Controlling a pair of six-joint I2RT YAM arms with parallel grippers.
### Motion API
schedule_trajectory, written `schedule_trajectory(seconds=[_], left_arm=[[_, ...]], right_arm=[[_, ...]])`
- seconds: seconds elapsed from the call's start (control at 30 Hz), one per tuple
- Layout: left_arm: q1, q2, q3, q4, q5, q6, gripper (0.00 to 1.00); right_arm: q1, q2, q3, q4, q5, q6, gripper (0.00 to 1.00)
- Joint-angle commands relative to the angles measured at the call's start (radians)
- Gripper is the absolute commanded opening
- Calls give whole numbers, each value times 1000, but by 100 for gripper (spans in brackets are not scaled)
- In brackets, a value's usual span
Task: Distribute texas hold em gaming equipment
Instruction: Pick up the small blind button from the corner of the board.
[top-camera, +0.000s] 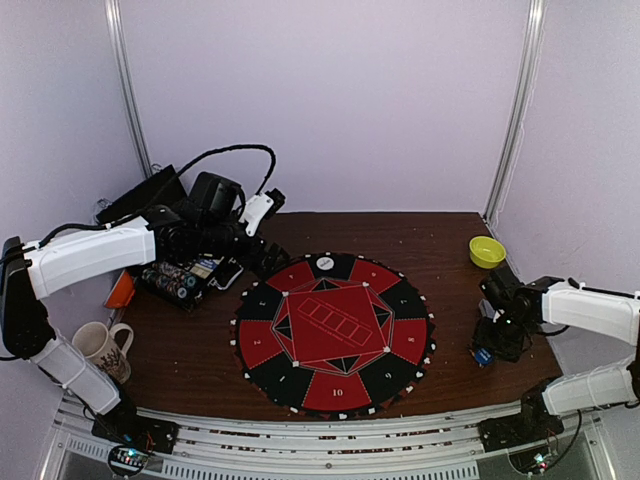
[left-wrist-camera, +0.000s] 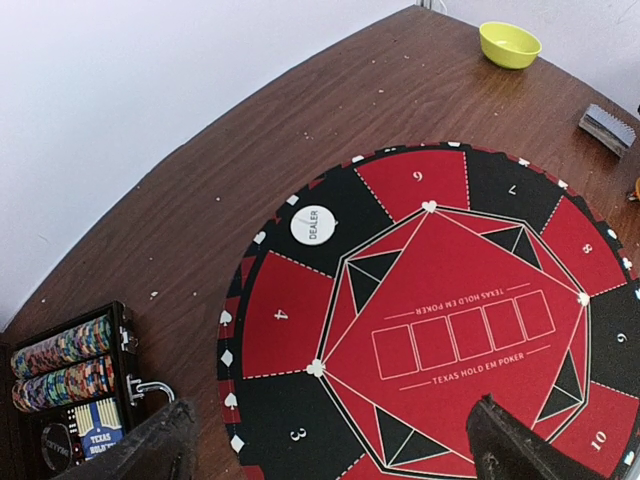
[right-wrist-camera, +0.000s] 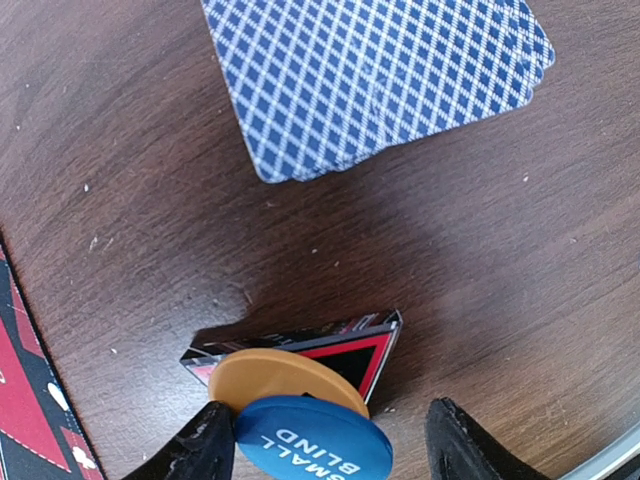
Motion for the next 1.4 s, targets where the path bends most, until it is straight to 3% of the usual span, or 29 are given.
schedule_trajectory(seconds=[0.0, 0.4, 0.53, 0.77, 0.97, 1.37], left_arm=[[-1, -4, -7, 17, -10, 12, 96], [-1, -11, -11, 16, -20, 22, 97], [-2, -14, -15, 15, -20, 22, 97], [-2, -13, -21, 16, -22, 27, 97], [-2, -16, -26, 16, -20, 36, 97], [-2, -48, -37, 3, -37, 84, 97]], right_arm=[[-4, -3, -17, -2, 18, 14, 67], [-5, -53, -30, -4, 36, 44, 57], [-6, -53, -21, -15, 37, 44, 64], [-7, -58, 15, -53, 2, 34, 66], [-5, -68, 23, -76, -22, 37, 80], [-2, -91, -2, -101, -63, 21, 71]])
